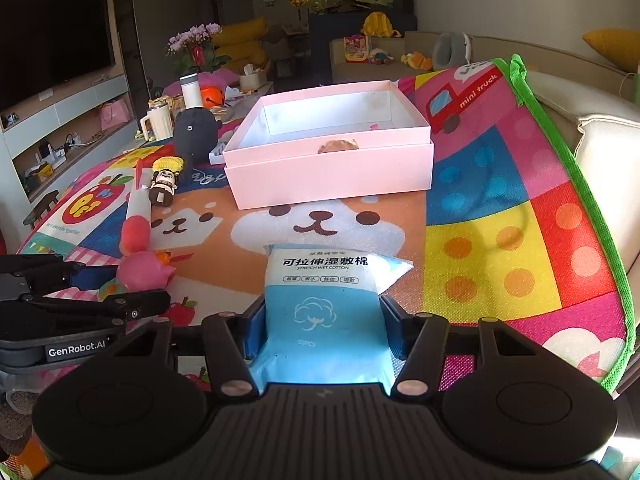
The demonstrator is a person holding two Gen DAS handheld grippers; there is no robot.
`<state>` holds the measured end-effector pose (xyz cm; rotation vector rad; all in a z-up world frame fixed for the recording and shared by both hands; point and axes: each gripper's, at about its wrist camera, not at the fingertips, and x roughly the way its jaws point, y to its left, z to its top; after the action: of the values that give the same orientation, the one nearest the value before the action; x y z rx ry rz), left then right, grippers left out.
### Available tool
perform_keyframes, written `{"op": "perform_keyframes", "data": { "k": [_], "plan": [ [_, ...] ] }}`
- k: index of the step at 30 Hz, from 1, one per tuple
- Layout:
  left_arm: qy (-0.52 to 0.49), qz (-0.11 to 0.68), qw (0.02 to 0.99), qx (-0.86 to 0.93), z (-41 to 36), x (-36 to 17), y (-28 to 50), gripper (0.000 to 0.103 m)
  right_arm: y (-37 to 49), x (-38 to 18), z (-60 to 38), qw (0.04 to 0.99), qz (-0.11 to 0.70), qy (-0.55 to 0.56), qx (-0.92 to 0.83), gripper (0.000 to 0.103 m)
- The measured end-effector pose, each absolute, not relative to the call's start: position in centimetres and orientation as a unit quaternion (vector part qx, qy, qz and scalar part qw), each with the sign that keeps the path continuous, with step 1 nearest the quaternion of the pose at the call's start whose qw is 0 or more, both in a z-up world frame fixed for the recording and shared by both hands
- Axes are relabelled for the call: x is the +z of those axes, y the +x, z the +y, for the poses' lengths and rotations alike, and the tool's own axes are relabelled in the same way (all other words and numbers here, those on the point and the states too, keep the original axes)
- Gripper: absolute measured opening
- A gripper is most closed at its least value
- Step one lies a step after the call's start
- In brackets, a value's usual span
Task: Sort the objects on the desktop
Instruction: 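Grasp the teal block toy with the left tool while the right tool holds the pack, then lower the teal toy and blue pack into the pink box and open both tools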
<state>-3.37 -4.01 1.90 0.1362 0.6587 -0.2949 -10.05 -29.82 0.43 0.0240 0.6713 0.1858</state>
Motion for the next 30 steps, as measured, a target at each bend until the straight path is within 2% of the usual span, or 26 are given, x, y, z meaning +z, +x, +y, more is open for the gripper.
{"op": "perform_keyframes", "data": {
  "k": [10,18,23,28,30],
  "plan": [
    [0.061,0.302,0.941,-0.138,-2.7,3.7,-5.6,0.053,-11.4,2.3,-29.3,0.945,0.310,-0.003,0.099,0.054],
    [0.086,0.249,0.951,-0.160,-3.9,7.0,-7.0,0.053,-12.5,5.6,-29.9,0.947,0.299,-0.014,0.114,0.053],
    [0.107,0.173,0.964,-0.173,-5.8,11.8,-3.9,0.053,-10.6,12.0,-32.2,0.965,0.239,0.013,0.107,0.053],
    [0.093,0.106,0.974,-0.179,-8.7,14.7,2.6,0.053,-5.1,17.4,-32.7,0.978,0.181,0.020,0.103,0.053],
    [0.078,0.092,0.976,-0.180,-9.4,14.9,5.9,0.061,-1.6,18.7,-32.0,0.981,0.166,0.015,0.103,0.053]
  ]
}}
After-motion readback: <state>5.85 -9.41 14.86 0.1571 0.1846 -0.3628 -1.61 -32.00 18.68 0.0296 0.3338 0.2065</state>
